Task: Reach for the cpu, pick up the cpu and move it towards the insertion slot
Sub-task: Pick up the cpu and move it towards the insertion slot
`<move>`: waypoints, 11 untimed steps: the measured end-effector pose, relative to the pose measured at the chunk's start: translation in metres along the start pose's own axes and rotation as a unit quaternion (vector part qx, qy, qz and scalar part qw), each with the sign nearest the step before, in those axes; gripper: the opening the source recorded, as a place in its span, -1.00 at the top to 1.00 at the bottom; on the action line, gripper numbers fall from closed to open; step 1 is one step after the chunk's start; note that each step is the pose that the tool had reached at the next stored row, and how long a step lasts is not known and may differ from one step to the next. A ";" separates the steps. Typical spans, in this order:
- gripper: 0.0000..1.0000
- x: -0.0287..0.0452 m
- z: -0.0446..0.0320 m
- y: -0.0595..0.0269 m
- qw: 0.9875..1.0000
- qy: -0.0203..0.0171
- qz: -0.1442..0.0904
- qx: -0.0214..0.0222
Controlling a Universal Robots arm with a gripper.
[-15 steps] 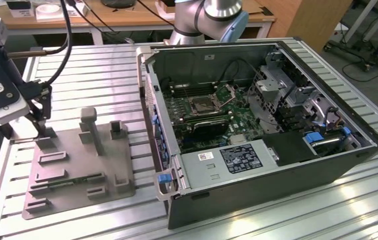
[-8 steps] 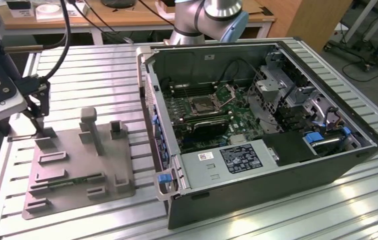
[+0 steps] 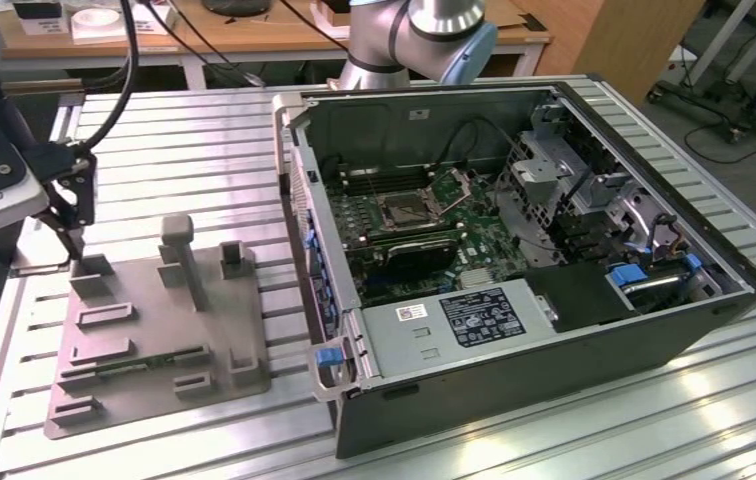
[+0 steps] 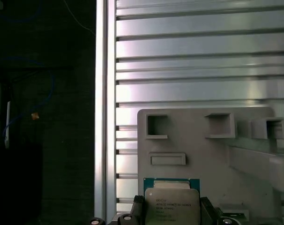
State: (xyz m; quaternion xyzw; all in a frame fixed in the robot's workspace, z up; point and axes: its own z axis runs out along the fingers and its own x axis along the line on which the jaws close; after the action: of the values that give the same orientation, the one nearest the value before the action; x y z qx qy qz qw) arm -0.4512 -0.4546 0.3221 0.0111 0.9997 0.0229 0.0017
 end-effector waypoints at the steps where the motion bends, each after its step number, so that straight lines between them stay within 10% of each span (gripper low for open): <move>1: -0.08 0.0000 -0.0011 0.0000 1.000 0.000 0.000 0.000; 11: -0.08 0.0000 -0.0103 0.0005 1.000 0.001 0.000 0.000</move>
State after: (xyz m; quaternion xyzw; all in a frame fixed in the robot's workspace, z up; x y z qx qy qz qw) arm -0.4512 -0.4546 0.3325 0.0111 0.9997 0.0229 0.0012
